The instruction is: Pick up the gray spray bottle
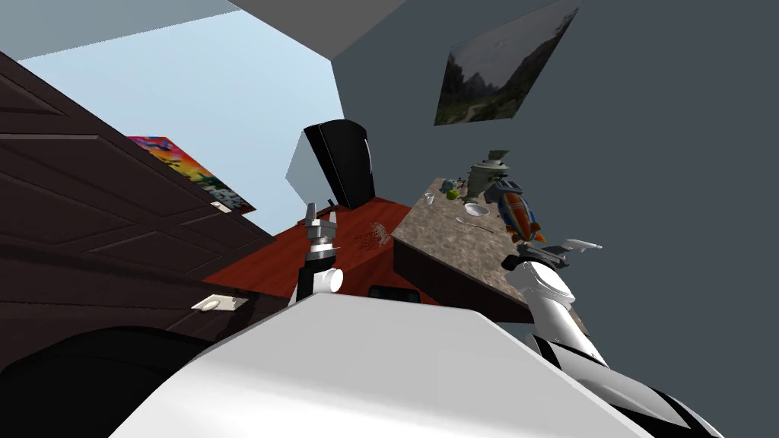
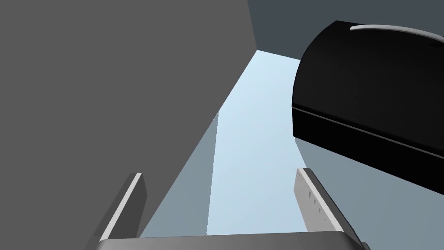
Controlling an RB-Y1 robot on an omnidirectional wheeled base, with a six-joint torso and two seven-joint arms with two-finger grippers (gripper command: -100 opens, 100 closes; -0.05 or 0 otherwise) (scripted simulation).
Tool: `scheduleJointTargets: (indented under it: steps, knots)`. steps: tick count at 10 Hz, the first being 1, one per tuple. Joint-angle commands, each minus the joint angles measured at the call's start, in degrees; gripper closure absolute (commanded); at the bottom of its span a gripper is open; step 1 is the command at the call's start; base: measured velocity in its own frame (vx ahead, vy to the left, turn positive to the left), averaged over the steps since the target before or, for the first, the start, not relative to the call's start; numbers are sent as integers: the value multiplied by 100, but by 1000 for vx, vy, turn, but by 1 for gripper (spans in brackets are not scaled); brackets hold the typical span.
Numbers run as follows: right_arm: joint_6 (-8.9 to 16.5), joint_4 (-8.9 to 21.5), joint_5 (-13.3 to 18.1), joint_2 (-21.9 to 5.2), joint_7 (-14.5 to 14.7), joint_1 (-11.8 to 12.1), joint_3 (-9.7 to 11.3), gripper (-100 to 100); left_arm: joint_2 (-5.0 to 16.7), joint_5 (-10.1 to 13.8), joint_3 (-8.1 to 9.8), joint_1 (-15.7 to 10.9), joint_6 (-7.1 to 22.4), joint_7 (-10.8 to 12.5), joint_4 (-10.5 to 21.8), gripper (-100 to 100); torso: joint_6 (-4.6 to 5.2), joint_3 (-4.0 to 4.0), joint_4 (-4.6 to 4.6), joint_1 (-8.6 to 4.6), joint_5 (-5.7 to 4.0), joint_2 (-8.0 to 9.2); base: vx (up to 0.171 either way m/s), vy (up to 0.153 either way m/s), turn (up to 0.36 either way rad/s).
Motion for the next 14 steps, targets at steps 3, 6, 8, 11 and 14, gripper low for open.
scheduleJointTargets:
  steps: [3,6,8,11,14]
  knots:
    - [-13,55,74,-2,-99,-183,257,-100,0,0,-1,-1,0,0,0,0,-5,1,0,1,0,1,42,-8,-165]
    - [8,25,35,-10,-63,-186,249,100,0,0,-1,-2,0,0,0,0,-16,-1,-8,2,-5,8,1,-1,-8]
    - [8,25,34,-9,-67,-187,249,100,0,0,-1,-2,0,0,0,0,-14,-3,-9,2,-5,4,0,0,0]
    - [-8,14,39,11,-47,58,-94,100,0,0,-2,-3,1,0,0,0,-40,-6,-14,2,-17,4,-38,4,244]
    - [-22,-77,13,57,-49,492,-636,100,0,0,-1,-3,1,0,1,0,-40,-13,-28,-5,-52,6,-76,19,338]
